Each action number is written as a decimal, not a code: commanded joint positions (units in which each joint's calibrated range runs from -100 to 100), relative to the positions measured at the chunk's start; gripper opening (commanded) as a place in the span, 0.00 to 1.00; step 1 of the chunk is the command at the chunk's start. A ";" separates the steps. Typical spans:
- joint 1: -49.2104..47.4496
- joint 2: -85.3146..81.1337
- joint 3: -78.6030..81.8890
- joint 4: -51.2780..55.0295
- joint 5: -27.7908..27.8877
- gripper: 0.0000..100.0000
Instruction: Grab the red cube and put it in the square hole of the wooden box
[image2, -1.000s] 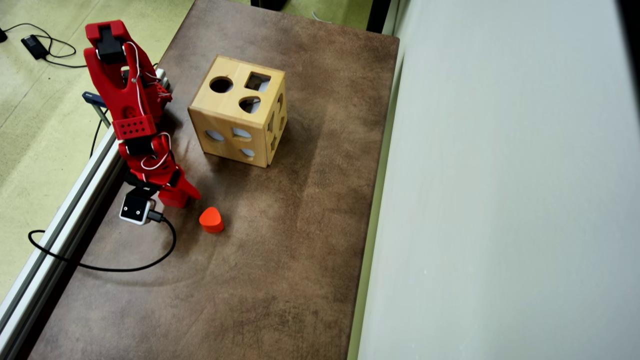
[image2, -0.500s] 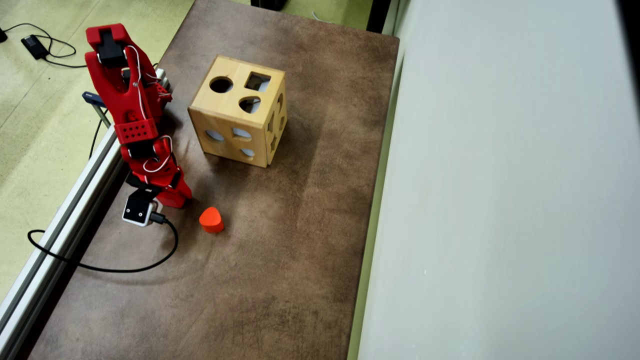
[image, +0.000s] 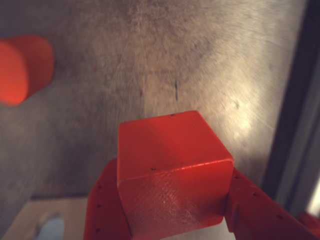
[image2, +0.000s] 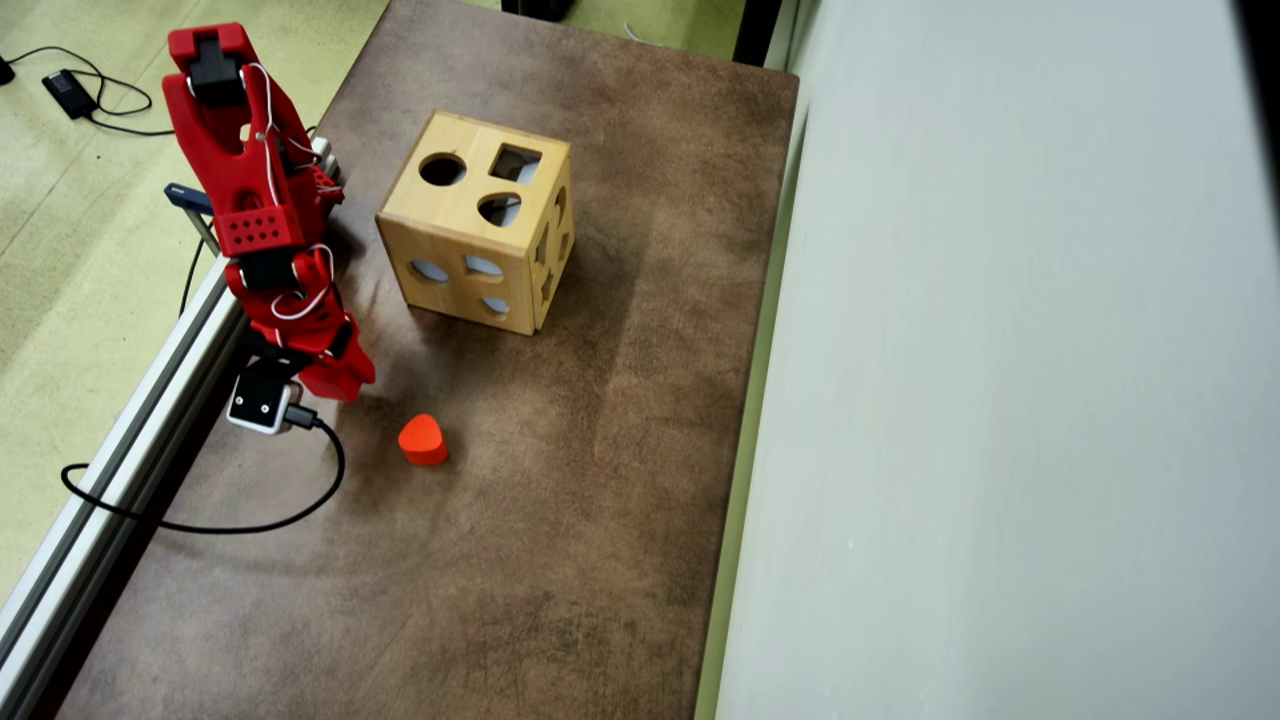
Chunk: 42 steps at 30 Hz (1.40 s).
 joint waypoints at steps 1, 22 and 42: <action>0.29 -14.33 -1.19 8.49 -0.15 0.03; -3.87 -31.06 -22.48 23.29 -11.77 0.03; -32.70 -18.15 -27.49 23.53 -26.52 0.03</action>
